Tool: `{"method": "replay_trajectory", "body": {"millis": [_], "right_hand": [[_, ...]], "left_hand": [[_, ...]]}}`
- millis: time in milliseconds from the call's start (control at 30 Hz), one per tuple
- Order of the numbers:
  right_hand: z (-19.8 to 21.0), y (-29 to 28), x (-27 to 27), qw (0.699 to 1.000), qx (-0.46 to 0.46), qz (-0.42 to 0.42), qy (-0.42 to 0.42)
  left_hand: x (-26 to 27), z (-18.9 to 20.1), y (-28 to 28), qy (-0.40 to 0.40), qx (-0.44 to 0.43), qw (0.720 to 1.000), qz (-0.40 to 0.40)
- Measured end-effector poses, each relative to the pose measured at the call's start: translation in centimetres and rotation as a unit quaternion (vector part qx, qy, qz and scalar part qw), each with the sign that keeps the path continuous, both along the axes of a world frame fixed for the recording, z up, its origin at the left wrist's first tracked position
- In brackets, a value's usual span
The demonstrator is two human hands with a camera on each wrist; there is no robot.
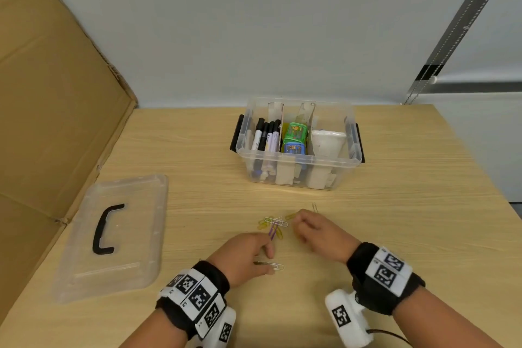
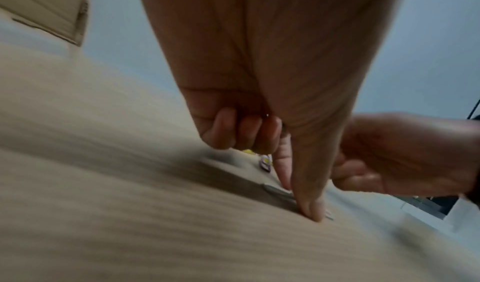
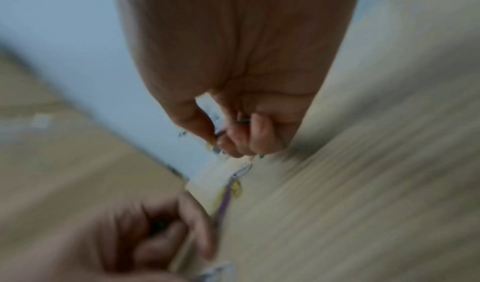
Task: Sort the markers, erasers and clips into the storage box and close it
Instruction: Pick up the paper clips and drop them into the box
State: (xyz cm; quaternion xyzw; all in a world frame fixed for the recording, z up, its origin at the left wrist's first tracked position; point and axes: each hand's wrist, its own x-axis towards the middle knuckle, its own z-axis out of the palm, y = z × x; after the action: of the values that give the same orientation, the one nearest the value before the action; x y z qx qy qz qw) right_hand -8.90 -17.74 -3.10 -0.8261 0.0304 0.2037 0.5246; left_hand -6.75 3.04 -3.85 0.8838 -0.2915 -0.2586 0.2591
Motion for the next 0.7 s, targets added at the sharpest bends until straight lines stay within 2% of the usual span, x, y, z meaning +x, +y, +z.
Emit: {"method": "replay_trajectory", "body": {"millis": [33, 67, 100, 133, 167, 200, 233, 300, 333, 400, 467, 567, 700], "right_hand": [[0.2, -0.2, -0.2, 0.988, 0.141, -0.057, 0.042], [0.6, -0.3, -0.3, 0.953, 0.274, -0.099, 0.081], [0.9, -0.3, -0.3, 0.916, 0.366, -0.123, 0.108], [1.0, -0.3, -0.3, 0.897, 0.402, -0.137, 0.122], [0.9, -0.1, -0.2, 0.893, 0.405, -0.148, 0.129], [0.8, 0.1, 0.1, 0.901, 0.382, -0.16, 0.128], [0.6, 0.3, 0.5, 0.922, 0.329, -0.167, 0.114], [0.5, 1.0, 1.3, 0.98, 0.141, -0.133, 0.035], [0.2, 1.3, 1.6, 0.995, 0.023, -0.094, -0.016], [-0.2, 2.1, 2.0, 0.983, -0.164, -0.002, -0.082], [-0.4, 3.1, 2.2, 0.953, -0.283, 0.062, -0.086], [-0.4, 3.8, 2.7, 0.937, -0.33, 0.091, -0.076], [-0.5, 3.5, 3.2, 0.958, -0.271, 0.09, -0.018]], "left_hand": [[0.1, 0.1, -0.1, -0.013, 0.002, 1.0, -0.007], [0.2, 0.3, -0.1, -0.027, 0.006, 1.0, -0.016], [0.2, 0.4, -0.2, -0.042, 0.014, 0.999, -0.023], [0.2, 0.5, -0.3, -0.054, 0.019, 0.998, -0.028], [0.1, 0.6, -0.3, -0.062, 0.023, 0.997, -0.032], [0.1, 0.7, -0.4, -0.069, 0.024, 0.997, -0.035], [0.1, 0.6, -0.4, -0.077, 0.022, 0.996, -0.036], [0.2, 0.4, -0.2, -0.084, 0.017, 0.996, -0.037], [0.2, 0.4, 0.0, -0.082, 0.012, 0.996, -0.033], [0.3, 0.4, 0.5, -0.059, -0.007, 0.998, -0.005], [0.4, 0.7, 1.3, -0.026, -0.054, 0.997, 0.042], [0.8, 1.2, 2.5, 0.018, -0.116, 0.987, 0.109], [1.6, 1.3, 3.3, 0.104, -0.186, 0.96, 0.18]]}}
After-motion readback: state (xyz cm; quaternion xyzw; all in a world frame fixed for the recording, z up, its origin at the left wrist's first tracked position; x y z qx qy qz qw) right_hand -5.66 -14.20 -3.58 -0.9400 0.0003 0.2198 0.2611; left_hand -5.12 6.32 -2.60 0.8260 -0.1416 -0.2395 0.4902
